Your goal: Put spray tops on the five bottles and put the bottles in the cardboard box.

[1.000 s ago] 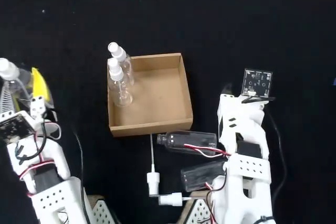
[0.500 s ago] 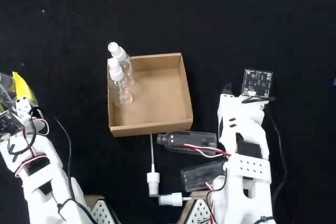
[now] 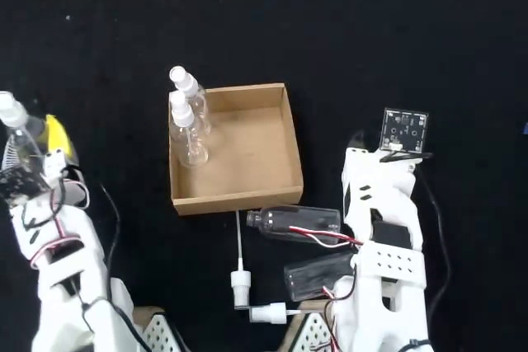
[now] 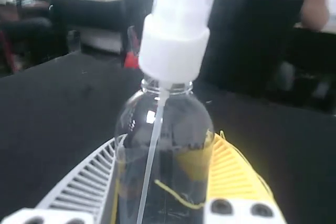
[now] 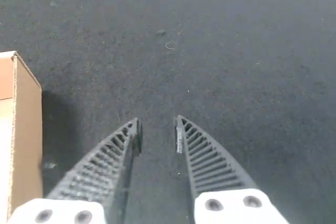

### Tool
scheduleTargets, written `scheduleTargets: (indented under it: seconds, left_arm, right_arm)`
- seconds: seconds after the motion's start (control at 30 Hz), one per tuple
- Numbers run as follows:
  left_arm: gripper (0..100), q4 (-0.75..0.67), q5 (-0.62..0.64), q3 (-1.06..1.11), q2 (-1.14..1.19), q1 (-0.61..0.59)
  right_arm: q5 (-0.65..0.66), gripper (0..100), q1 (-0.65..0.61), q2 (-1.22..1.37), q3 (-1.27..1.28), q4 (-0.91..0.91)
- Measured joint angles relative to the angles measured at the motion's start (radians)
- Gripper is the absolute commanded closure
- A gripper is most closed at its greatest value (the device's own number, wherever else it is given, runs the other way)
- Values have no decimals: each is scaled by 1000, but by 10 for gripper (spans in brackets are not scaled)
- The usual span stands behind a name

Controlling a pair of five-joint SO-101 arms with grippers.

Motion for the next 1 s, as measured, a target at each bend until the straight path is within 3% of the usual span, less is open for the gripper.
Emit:
scheduleTargets:
  seconds: [0.27,0.43,0.7,0.9,1.0]
  left_arm:
    - [970,-51,0,-193,371,-210]
    - [969,-313,0,-210,592,-295]
    - [966,-712,-2,-235,933,-319]
    - [952,-870,-77,-279,1135,-322]
    - [849,-947,-87,-287,1192,-322]
  right_arm:
    - [0,913,0,0,0,0]
    - [0,913,0,0,0,0]
    - [0,913,0,0,0,0]
    - [-2,913,0,0,0,0]
    - [-2,913,0,0,0,0]
